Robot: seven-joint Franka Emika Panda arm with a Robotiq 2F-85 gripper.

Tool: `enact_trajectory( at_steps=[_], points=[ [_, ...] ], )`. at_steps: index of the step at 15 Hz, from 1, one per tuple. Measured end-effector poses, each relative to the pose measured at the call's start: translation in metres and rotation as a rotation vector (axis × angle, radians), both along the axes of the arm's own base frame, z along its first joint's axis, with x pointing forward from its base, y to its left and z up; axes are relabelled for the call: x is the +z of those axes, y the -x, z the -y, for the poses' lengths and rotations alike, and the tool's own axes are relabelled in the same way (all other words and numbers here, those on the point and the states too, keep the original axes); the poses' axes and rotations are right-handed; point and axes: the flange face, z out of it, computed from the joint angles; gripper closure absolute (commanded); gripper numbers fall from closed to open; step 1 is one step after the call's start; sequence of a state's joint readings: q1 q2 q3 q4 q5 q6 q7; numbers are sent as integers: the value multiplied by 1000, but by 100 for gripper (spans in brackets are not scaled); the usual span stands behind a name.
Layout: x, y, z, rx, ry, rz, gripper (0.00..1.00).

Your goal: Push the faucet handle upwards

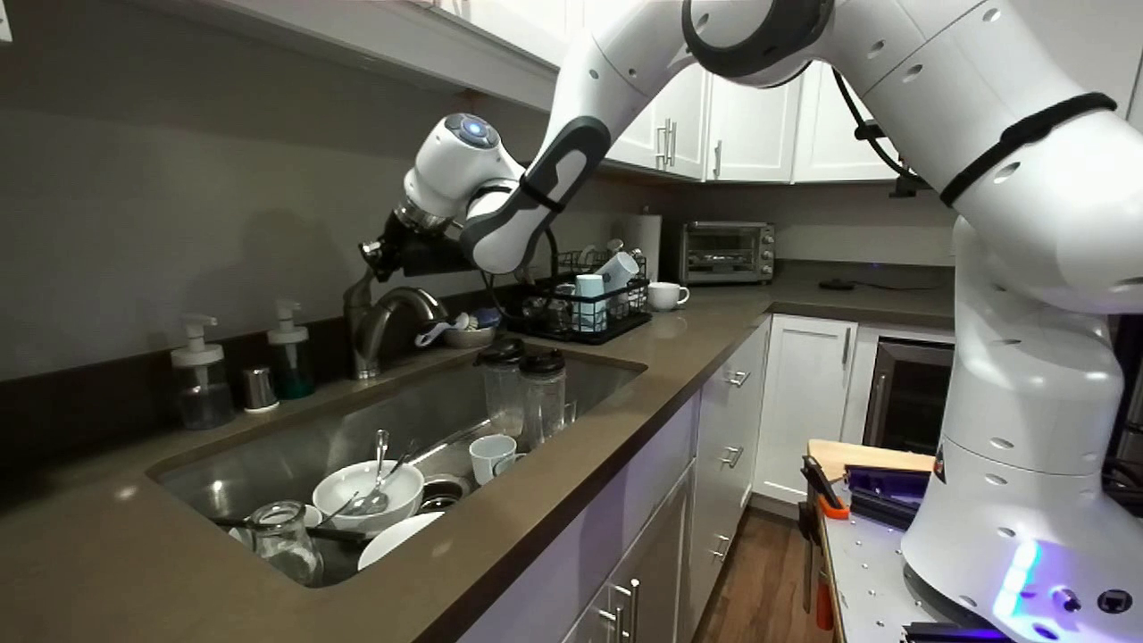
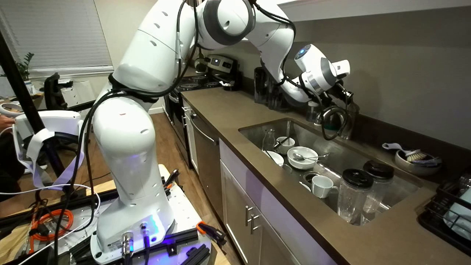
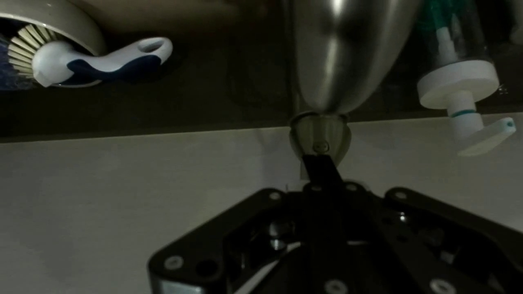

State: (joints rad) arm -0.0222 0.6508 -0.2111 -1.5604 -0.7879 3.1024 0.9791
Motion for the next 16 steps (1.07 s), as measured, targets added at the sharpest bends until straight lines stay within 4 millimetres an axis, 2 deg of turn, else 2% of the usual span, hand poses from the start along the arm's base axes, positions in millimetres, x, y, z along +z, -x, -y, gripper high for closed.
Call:
enact_trajectory(
  at_steps=[4,7,10,12,16],
  points=[
    [4,-5,12,-25,18,26,96],
    [30,-12,26,-43,30,109,96],
    [48,-17,30,-53,42,156,96],
    [51,-18,32,-57,59,160,96],
    [42,-19,29,-68,66,133,96]
  ],
)
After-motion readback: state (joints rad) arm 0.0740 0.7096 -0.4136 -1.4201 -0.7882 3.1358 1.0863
